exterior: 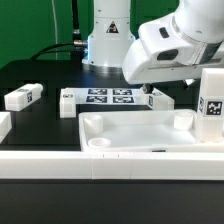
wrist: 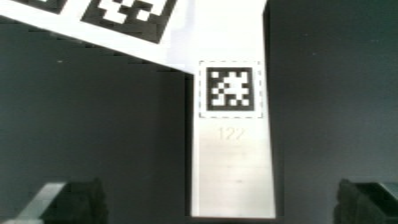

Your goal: Assemble desk

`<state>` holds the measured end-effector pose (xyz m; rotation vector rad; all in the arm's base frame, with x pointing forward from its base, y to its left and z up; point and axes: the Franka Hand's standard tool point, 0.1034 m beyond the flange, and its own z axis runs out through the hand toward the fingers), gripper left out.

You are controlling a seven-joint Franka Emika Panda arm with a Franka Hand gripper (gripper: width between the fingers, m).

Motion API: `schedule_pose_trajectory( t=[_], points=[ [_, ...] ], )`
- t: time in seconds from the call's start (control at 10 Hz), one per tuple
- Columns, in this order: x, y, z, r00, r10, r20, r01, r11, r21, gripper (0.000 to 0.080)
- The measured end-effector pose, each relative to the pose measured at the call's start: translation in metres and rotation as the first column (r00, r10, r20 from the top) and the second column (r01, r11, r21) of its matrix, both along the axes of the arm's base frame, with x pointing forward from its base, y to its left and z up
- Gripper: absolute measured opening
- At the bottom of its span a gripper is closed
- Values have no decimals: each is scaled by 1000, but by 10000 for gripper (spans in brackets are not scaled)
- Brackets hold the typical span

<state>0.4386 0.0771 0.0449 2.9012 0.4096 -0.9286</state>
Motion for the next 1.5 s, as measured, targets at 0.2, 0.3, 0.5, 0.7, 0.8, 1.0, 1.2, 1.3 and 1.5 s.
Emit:
schedule_pose_trajectory(
  t=[0.2, 0.3, 0.5, 0.7, 0.8, 1.0, 1.2, 1.3, 1.5],
  points=[
    [-3, -1, -1, 1000, -1, -25, 0, 1000, -6, 648],
    [-4, -1, -4, 1000, 0, -26, 0, 1000, -5, 648],
    [-14, -4, -3, 987, -6, -161, 0, 999, -37, 648],
    [-11, -3, -5, 969, -12, -246, -2, 998, -59, 648],
    [-18, -4, -4, 949, -19, -315, -6, 997, -75, 648],
    [-14, -3, -5, 939, -21, -345, -8, 997, -83, 648],
    [-13, -3, -6, 942, -19, -336, -8, 997, -81, 648],
    [-13, -3, -8, 943, -19, -333, -8, 997, -80, 648],
    [-12, -2, -14, 946, -18, -323, -8, 997, -78, 648]
  ],
)
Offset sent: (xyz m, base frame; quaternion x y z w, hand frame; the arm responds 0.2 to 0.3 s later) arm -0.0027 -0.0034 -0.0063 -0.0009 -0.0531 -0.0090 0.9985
